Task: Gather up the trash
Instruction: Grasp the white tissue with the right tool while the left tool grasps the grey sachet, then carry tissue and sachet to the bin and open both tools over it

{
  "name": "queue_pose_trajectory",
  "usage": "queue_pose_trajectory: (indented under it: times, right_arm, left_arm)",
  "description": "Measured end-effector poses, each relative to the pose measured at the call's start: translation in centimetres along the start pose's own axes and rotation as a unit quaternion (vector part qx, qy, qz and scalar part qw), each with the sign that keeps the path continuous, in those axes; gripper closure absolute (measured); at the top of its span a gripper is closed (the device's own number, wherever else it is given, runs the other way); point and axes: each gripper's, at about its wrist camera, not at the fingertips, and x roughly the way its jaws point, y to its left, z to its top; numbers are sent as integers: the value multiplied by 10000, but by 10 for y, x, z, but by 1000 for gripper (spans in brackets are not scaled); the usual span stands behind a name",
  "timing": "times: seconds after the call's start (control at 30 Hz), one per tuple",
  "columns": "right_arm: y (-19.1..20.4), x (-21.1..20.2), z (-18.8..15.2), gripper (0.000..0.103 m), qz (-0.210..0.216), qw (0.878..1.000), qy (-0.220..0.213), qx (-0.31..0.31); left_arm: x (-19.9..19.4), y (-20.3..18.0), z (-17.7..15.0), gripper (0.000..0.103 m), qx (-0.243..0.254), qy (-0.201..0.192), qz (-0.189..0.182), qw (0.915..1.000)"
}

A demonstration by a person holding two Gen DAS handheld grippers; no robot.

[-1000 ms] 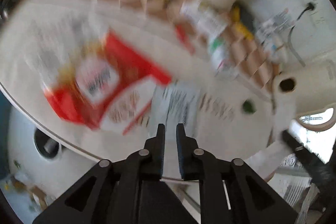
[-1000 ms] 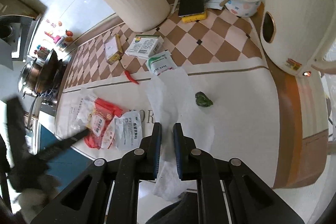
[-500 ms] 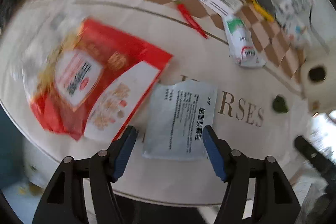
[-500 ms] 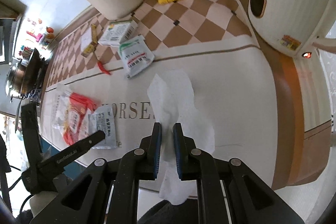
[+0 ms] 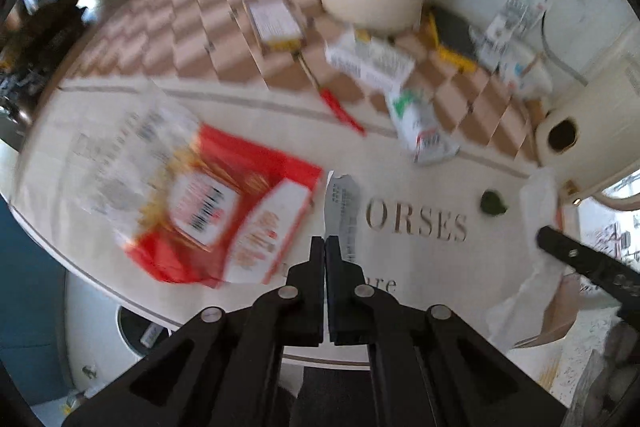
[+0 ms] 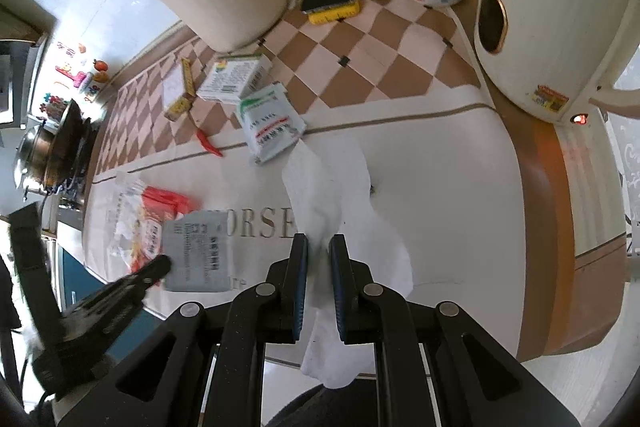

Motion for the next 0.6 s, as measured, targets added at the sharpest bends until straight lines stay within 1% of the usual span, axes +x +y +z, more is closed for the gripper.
queue_pose_trajectory:
  times: [0.07,0.2,0.3,0.37,0.4,0.43,0.53,0.6]
  right_arm:
    - [10,-5,0,91,43,9999,-73,-53]
    - [39,-12,-5,91,154,9995,-155,-230]
    - [68,-15,-15,91,271,9984,-163,-473]
    - [100,-14,-25,91,408,9964,-120,-735]
    - [111,-14,-31,91,452,9955,-103,-829]
    - [132,-11,-39,91,550,9936,-47,-990]
    - [182,0,-66,91,789,9874,147,-1363]
    - [227,13,-96,91,943,9794,335,-1756]
  left_arm:
    - [-20,17,1,103,-67,-227,-12,9997]
    - [-56,55,4,103,-391,-573,11,9976]
    - [-86,96,-4,103,-607,-850,161,9944]
    - [-100,120,-11,103,-746,-947,294,9923]
    - [-109,140,-19,103,-866,-1007,398,9903]
    - [-114,153,-25,103,-965,-1042,466,9888]
    - [-133,208,-56,103,-1327,-1089,748,9823]
    - [-140,247,-80,103,-1593,-1058,950,9769]
